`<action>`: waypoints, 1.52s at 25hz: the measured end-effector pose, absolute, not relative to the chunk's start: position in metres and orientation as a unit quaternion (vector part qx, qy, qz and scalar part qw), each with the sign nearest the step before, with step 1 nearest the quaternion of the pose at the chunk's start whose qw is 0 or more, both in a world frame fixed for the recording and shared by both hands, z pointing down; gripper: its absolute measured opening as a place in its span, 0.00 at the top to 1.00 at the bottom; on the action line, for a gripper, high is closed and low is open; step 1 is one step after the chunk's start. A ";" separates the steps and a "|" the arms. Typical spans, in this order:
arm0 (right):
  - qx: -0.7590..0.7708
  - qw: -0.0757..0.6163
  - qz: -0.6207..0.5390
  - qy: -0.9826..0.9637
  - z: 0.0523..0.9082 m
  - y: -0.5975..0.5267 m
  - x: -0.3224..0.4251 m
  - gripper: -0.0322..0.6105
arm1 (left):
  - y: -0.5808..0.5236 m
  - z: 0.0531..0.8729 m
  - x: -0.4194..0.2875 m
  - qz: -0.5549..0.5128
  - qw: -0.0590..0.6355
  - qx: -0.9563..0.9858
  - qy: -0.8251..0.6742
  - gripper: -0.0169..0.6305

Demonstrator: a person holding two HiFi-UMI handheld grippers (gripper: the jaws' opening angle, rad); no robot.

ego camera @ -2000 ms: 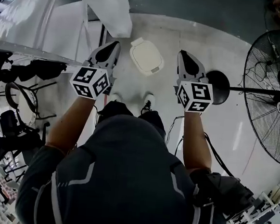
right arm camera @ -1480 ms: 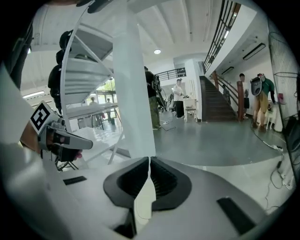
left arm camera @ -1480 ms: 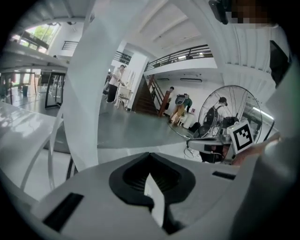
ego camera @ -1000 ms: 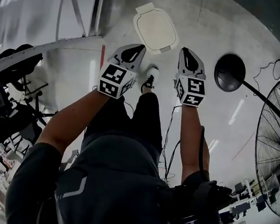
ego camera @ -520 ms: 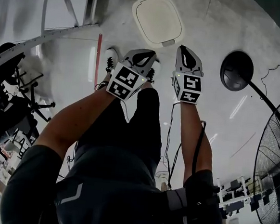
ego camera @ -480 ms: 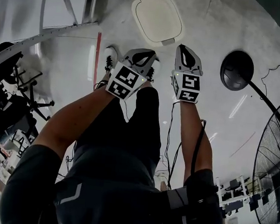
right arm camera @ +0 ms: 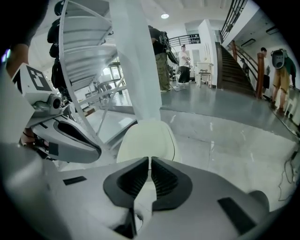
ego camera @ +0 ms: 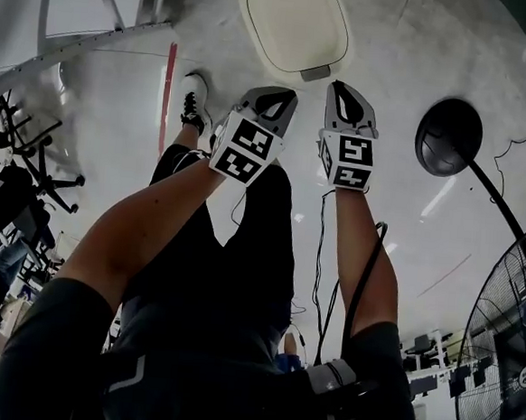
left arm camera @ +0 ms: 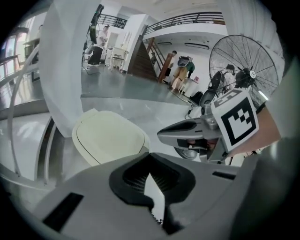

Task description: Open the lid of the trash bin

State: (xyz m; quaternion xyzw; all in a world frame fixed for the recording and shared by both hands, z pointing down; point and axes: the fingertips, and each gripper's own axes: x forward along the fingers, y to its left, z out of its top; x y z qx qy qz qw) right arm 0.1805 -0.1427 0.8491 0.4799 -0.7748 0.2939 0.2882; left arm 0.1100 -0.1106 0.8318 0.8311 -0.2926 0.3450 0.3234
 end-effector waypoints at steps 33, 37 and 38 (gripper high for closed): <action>0.395 0.352 0.251 -0.811 0.930 -0.143 0.167 0.91 | -0.112 0.939 0.135 0.393 0.316 0.816 -0.282 0.96; 0.393 0.354 0.255 -0.810 0.932 -0.143 0.167 0.91 | -0.111 0.938 0.133 0.397 0.314 0.816 -0.280 0.96; 0.391 0.353 0.261 -0.809 0.932 -0.143 0.167 0.91 | -0.110 0.936 0.131 0.397 0.312 0.817 -0.279 0.96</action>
